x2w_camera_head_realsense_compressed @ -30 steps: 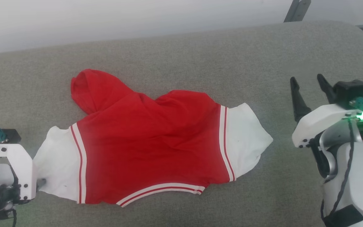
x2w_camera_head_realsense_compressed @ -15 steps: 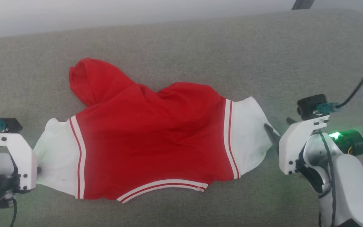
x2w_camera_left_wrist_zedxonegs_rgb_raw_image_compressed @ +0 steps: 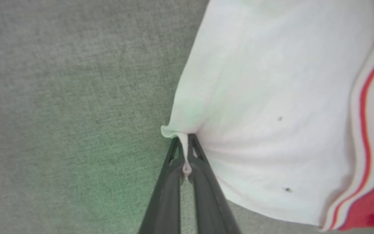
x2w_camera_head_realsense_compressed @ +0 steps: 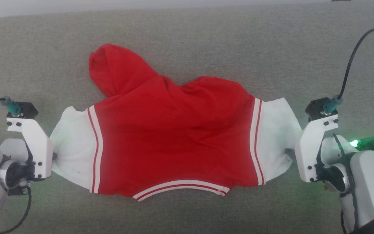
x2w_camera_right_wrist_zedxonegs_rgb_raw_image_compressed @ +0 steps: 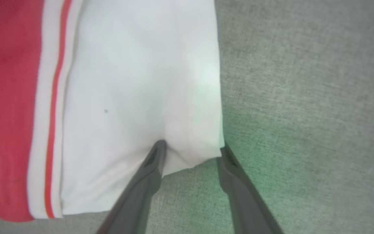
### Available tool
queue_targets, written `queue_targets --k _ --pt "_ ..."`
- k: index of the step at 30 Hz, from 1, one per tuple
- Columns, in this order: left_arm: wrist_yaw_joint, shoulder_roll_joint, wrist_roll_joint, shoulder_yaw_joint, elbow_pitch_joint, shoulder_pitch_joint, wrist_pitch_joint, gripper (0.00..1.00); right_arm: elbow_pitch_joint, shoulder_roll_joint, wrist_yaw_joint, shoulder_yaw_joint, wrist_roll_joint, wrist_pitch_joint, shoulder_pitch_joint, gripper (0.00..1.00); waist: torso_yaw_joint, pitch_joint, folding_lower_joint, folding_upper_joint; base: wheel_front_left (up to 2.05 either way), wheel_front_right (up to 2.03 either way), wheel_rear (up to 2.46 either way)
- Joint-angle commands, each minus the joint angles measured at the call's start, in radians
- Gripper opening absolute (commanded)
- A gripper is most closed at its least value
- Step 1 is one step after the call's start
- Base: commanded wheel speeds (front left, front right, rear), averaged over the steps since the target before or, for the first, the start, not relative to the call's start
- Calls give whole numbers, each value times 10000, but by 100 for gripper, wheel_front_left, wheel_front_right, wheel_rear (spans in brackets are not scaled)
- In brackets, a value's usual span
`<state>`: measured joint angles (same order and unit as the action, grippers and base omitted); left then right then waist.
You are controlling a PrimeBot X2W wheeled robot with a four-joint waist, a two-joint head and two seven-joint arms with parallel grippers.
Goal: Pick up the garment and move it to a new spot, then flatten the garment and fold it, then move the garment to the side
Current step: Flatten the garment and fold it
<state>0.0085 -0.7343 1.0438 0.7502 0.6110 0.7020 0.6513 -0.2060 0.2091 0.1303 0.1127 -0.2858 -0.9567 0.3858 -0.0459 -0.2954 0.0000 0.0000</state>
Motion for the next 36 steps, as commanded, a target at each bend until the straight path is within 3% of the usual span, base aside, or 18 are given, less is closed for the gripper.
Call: queue_targets --k 1,6,11,18,29,36 --pt "1 455 -78 151 87 -28 -90 0 -264 -112 8 190 -122 -118 -179 0 51 -36 0 0 0 0 0" --pt "-17 528 -11 93 168 105 -184 0 -176 -32 7 85 -499 1 155 0 118 61 0 0 0 0 0" --pt "67 162 -13 -5 -216 342 51 0 265 -42 7 -169 -1154 339 749 0 111 667 0 0 0 0 0" --pt "507 -353 49 -252 -1181 750 500 0 571 -67 7 -278 -1591 807 1770 0 73 1591 0 0 0 0 0" --pt "889 -734 -186 -920 -1949 2391 478 0 -595 -1149 7 -1199 -1388 2596 4289 0 -16 2862 0 0 0 0 0" --pt "777 -634 -684 -1121 -1823 3632 -71 0 -1527 -1414 7 -1414 -884 3663 5708 0 -87 3127 0 0 0 0 0"
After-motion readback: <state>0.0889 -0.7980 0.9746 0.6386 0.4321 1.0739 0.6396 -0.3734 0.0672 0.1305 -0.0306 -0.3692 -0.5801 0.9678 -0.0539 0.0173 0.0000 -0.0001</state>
